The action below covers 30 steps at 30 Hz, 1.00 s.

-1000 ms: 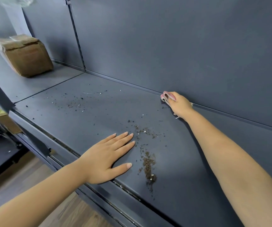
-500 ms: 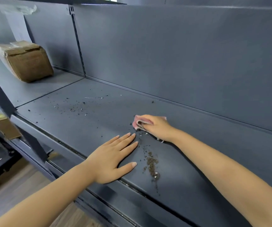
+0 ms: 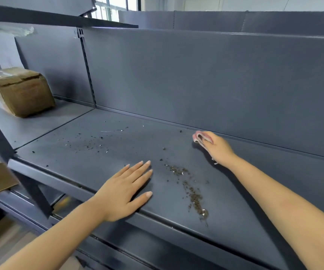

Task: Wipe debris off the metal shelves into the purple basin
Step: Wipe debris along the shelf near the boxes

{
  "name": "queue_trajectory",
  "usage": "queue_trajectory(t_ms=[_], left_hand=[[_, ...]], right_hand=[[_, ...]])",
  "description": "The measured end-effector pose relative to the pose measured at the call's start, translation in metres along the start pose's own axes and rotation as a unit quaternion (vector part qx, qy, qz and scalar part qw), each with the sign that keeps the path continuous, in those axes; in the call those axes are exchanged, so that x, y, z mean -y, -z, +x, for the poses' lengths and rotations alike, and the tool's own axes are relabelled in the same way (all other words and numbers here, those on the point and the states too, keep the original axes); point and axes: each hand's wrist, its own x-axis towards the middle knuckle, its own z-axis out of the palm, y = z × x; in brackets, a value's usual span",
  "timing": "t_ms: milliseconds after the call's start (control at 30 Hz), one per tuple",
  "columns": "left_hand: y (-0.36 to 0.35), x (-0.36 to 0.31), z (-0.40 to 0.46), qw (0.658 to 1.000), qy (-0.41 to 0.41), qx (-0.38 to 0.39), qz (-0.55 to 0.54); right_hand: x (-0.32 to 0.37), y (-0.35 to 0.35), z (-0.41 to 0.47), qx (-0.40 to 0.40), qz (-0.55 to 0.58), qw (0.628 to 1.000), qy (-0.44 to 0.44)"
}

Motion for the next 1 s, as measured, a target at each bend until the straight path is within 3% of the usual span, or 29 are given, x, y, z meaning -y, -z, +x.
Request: queue_trajectory(t_ms=[100,300,633,833,1000], left_hand=[[-0.010,0.013,0.002,1.000,-0.011,0.018,0.006],[-0.013,0.017,0.003,0.999,-0.027,0.026,0.006],[-0.011,0.018,0.002,0.997,-0.027,0.043,0.063],[-0.006,0.016,0.005,0.998,-0.021,0.061,-0.004],[-0.005,0.015,0.006,0.996,-0.005,0.084,-0.020]], right_hand=[[-0.021,0.001,0.009,-0.018,-0.083,0.994,-0.063],[-0.010,-0.010,0.041,0.013,-0.141,0.989,-0.033],[0.031,-0.050,0.077,0.061,-0.093,0.994,-0.005],[0.045,-0.067,0.069,0.102,-0.004,0.995,0.004],[0.046,-0.065,0.040,0.184,0.025,0.982,0.043]])
